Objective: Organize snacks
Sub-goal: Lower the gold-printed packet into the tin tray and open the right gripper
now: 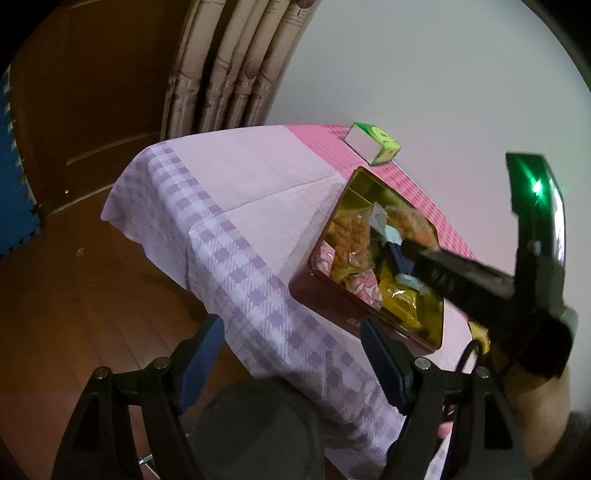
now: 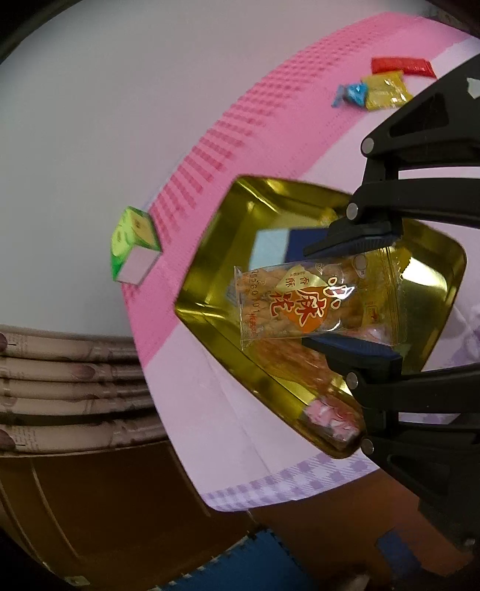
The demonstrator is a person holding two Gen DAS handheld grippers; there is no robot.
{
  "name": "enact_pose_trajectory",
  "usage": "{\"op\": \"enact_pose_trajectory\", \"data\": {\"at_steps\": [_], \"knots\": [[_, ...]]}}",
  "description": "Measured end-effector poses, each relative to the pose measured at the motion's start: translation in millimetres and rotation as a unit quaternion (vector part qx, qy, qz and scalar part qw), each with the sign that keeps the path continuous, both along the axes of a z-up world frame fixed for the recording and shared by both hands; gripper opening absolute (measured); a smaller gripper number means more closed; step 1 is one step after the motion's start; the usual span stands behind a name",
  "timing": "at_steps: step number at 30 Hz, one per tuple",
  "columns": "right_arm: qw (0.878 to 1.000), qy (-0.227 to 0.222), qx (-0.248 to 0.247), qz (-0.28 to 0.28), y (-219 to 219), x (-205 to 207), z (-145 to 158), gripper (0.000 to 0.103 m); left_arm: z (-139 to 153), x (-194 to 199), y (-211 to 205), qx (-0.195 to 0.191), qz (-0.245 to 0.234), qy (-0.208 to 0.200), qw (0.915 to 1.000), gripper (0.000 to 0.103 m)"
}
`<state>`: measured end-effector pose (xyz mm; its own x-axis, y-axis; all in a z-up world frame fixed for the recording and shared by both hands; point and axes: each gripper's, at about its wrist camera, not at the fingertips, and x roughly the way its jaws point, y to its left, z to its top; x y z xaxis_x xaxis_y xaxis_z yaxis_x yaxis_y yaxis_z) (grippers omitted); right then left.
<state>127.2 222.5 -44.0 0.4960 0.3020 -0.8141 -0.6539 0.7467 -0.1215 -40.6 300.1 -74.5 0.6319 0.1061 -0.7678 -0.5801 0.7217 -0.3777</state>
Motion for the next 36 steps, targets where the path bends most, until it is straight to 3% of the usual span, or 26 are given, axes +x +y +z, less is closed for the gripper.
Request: {"op": "enact_pose_trajectory", "data": {"at_steps": [12, 36], "knots": [[1.000, 0.028, 0.004, -0.003, -8, -1, -30, 0.037, -5, 3, -3, 0.001, -0.007, 0.008, 0.9999, 0.078], [0.999, 0.040, 0.003, -0.010, -24, -2, -47, 0.037, -7, 3, -6, -0.004, -0.012, 0.013, 0.9998, 0.078]]}}
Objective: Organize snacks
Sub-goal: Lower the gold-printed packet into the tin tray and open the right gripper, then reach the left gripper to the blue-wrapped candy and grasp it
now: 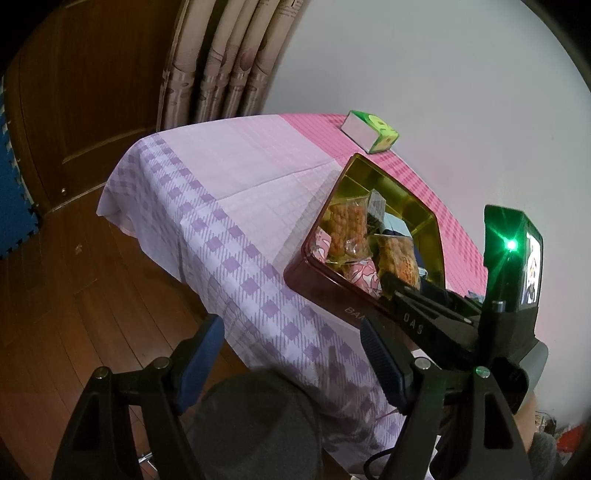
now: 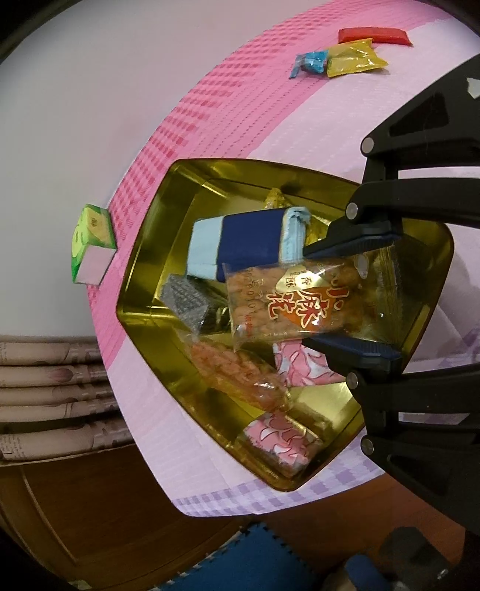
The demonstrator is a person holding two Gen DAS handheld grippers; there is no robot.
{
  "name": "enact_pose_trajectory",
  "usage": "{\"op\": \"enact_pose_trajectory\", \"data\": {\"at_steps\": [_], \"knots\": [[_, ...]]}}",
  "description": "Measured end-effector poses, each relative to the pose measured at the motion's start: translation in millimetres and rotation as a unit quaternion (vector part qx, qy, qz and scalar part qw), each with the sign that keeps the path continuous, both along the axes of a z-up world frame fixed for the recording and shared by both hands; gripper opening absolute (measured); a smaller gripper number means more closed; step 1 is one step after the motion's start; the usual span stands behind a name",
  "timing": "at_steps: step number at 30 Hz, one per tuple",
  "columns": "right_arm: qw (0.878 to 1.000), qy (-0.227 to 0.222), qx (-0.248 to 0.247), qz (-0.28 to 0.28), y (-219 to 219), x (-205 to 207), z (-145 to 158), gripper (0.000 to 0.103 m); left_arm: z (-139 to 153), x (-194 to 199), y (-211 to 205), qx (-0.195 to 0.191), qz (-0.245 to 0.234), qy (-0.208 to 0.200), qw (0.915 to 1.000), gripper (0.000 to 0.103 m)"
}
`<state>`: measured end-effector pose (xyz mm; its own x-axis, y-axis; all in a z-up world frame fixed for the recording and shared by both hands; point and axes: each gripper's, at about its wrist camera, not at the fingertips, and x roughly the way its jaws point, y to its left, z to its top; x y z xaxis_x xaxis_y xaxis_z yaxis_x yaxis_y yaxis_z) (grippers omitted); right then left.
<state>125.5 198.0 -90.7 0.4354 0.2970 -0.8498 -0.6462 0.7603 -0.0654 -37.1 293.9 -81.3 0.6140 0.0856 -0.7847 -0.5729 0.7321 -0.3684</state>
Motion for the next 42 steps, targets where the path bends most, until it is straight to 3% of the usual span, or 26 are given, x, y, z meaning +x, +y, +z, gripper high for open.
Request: {"op": "enact_pose_trajectory", "data": {"at_steps": [2, 6, 10, 13, 17, 20, 23, 26, 30, 32, 35, 38, 42], "knots": [[1.000, 0.007, 0.001, -0.006, -4, 2, -3, 0.038, 0, 1, 0, 0.000, 0.000, -0.001, 1.0000, 0.078], [0.997, 0.052, 0.060, -0.025, -23, 7, 2, 0.044, 1, 1, 1, 0.004, -0.002, -0.001, 1.0000, 0.078], [0.991, 0.024, 0.130, -0.037, -61, -5, 34, 0.058, 2, 1, 0, 0.011, -0.002, -0.003, 0.9999, 0.078], [0.984, 0.010, 0.169, -0.063, -113, -16, 50, 0.072, 3, 2, -4, 0.018, -0.006, -0.003, 0.9998, 0.078], [0.978, -0.003, 0.165, -0.127, -205, -32, 42, 0.074, 6, 7, -19, 0.038, -0.034, -0.010, 0.9987, 0.078], [0.970, -0.007, 0.144, -0.195, -282, -50, 20, 0.075, 8, 17, -46, 0.046, -0.095, -0.028, 0.9941, 0.078], [0.953, -0.002, 0.138, -0.269, -351, -77, -3, 0.075, 10, 28, -88, 0.094, -0.180, -0.037, 0.9785, 0.078], [0.939, 0.009, 0.133, -0.317, -400, -99, -25, 0.075, 11, 42, -142, 0.145, -0.267, -0.048, 0.9516, 0.078], [0.919, 0.025, 0.162, -0.358, -442, -100, -31, 0.075, 13, 77, -198, 0.154, -0.320, -0.061, 0.9327, 0.078], [0.915, 0.014, 0.178, -0.361, -449, -96, -22, 0.076, 18, 101, -223, 0.162, -0.341, -0.074, 0.9233, 0.078], [0.920, -0.019, 0.187, -0.344, -448, -97, -5, 0.080, 20, 137, -247, 0.174, -0.356, -0.088, 0.9140, 0.078], [0.920, -0.030, 0.203, -0.334, -448, -94, 6, 0.080, 16, 183, -264, 0.181, -0.352, -0.085, 0.9146, 0.078], [0.918, -0.032, 0.222, -0.328, -450, -98, 16, 0.081, 4, 244, -263, 0.151, -0.321, -0.053, 0.9335, 0.078]]}}
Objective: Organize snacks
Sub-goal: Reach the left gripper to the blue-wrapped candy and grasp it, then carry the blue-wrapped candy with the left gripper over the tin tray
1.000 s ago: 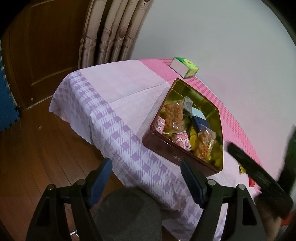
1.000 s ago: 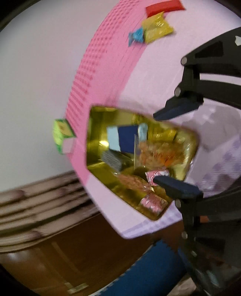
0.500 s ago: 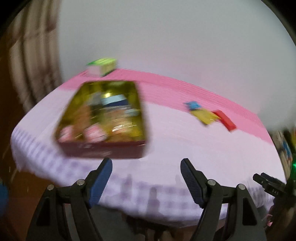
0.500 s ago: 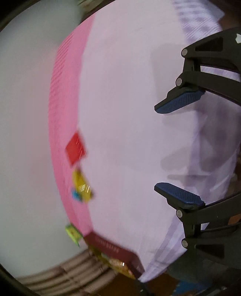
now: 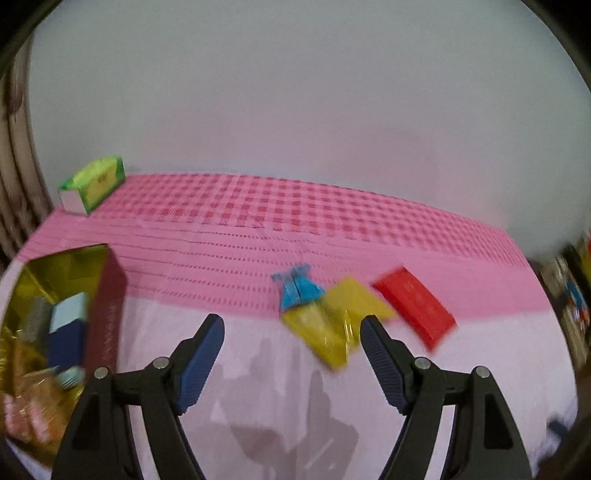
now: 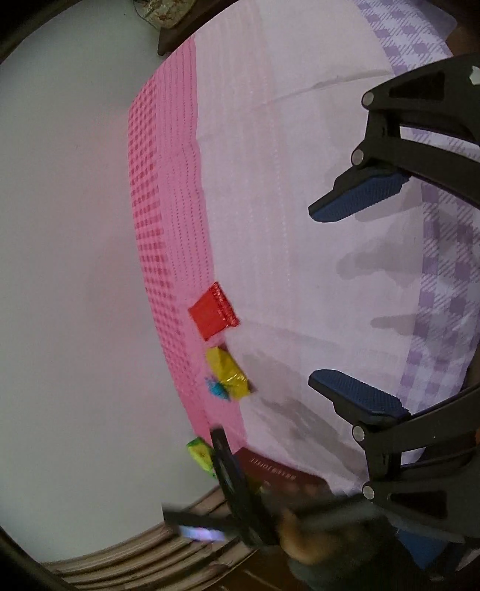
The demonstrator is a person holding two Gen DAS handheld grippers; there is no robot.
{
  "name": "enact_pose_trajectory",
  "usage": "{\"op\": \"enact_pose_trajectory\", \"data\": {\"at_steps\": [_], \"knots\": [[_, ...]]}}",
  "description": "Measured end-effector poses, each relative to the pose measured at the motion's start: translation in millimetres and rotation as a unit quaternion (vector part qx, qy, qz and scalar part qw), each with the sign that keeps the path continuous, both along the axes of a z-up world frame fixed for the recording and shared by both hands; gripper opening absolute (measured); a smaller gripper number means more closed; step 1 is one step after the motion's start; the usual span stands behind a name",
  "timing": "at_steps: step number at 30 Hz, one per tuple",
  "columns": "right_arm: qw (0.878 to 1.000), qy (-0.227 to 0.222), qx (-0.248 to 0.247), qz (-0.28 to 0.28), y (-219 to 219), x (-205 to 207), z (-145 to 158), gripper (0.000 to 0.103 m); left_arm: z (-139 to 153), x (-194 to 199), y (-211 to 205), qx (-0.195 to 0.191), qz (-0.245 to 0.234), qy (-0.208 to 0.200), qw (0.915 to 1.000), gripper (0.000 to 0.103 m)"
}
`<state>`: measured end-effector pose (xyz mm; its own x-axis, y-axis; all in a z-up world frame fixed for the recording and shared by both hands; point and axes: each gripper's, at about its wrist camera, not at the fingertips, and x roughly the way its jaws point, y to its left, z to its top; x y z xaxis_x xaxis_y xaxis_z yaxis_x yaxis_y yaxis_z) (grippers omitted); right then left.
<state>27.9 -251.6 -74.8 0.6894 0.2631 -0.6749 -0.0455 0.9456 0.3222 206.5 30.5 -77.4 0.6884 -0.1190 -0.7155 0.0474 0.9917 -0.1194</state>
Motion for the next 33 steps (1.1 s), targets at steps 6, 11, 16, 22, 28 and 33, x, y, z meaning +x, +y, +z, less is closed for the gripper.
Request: {"op": "enact_pose_trajectory", "data": {"at_steps": [6, 11, 16, 22, 28, 33], "knots": [[1.000, 0.004, 0.011, 0.007, -3, 4, -1, 0.081, -27, 63, -8, 0.005, 0.030, 0.050, 0.9983, 0.078], [1.000, 0.009, 0.017, 0.009, -6, 6, -3, 0.081, -47, 90, -24, 0.016, 0.032, 0.076, 0.9964, 0.072], [1.000, 0.015, 0.018, 0.015, -3, 5, -8, 0.081, -64, 105, -34, 0.040, 0.021, 0.112, 0.9927, 0.040], [0.999, 0.020, 0.016, 0.019, -1, 8, -13, 0.081, -39, 87, -20, 0.032, 0.016, 0.077, 0.9964, 0.037], [0.999, 0.027, 0.014, 0.030, 8, 9, -17, 0.081, -8, 53, 5, 0.015, 0.011, 0.053, 0.9984, 0.037], [0.999, 0.023, 0.007, 0.042, 17, 6, -13, 0.081, 13, 25, 33, 0.016, 0.018, 0.037, 0.9990, 0.037]]}}
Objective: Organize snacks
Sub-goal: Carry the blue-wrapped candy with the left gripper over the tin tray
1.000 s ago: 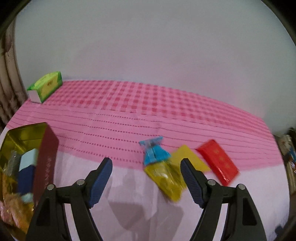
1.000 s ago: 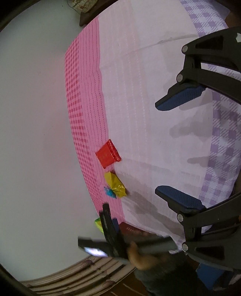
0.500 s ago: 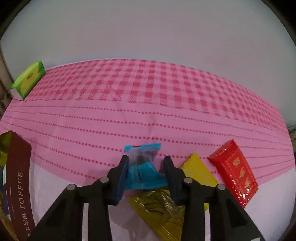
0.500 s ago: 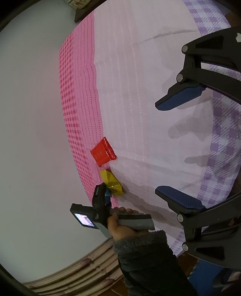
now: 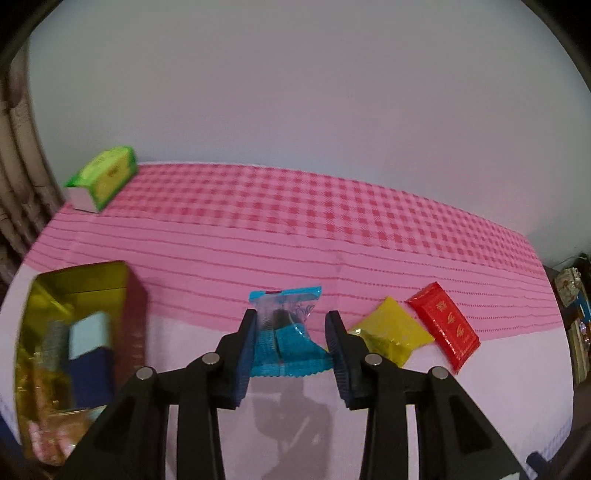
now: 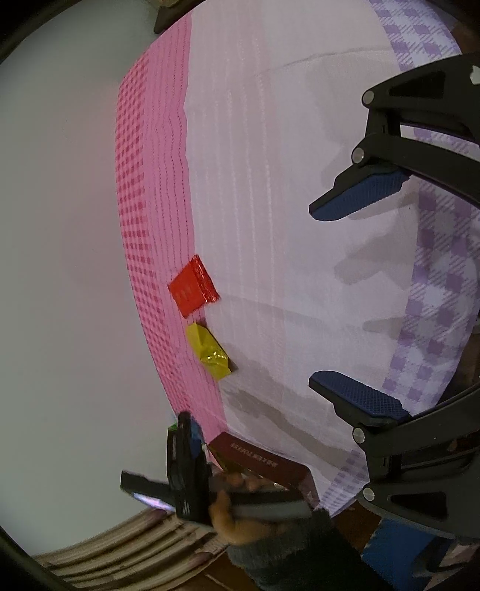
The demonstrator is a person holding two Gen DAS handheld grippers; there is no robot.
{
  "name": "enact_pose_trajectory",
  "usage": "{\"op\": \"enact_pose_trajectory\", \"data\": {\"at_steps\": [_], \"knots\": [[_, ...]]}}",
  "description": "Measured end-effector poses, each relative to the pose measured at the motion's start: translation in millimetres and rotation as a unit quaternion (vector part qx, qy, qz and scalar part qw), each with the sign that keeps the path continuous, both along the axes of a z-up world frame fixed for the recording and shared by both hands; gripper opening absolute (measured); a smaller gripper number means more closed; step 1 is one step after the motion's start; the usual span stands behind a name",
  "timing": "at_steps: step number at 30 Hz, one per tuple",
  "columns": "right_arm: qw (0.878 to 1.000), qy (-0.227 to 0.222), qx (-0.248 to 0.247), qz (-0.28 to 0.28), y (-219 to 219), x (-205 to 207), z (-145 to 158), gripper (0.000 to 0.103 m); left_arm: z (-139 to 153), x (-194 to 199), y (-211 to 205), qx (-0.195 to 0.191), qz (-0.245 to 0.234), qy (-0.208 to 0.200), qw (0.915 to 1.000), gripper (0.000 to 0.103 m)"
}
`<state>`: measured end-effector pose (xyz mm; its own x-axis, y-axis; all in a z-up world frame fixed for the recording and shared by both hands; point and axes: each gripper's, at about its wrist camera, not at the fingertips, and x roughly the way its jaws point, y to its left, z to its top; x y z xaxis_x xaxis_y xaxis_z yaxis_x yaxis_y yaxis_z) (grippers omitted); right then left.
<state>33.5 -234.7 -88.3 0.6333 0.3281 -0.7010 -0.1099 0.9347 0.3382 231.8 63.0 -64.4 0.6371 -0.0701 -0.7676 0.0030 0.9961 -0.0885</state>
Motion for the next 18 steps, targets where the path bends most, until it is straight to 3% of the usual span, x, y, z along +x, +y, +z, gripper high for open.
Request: {"op": "enact_pose_trajectory", "data": {"at_steps": [6, 18], "knots": [[1.000, -0.002, -0.008, 0.011, 7, -5, 3, 0.081, 30, -32, 63, 0.001, 0.040, -0.024, 0.9989, 0.037], [1.000, 0.013, -0.009, 0.025, 16, -7, -4, 0.082, 45, -88, 187, 0.011, 0.123, -0.028, 0.9919, 0.037]]}}
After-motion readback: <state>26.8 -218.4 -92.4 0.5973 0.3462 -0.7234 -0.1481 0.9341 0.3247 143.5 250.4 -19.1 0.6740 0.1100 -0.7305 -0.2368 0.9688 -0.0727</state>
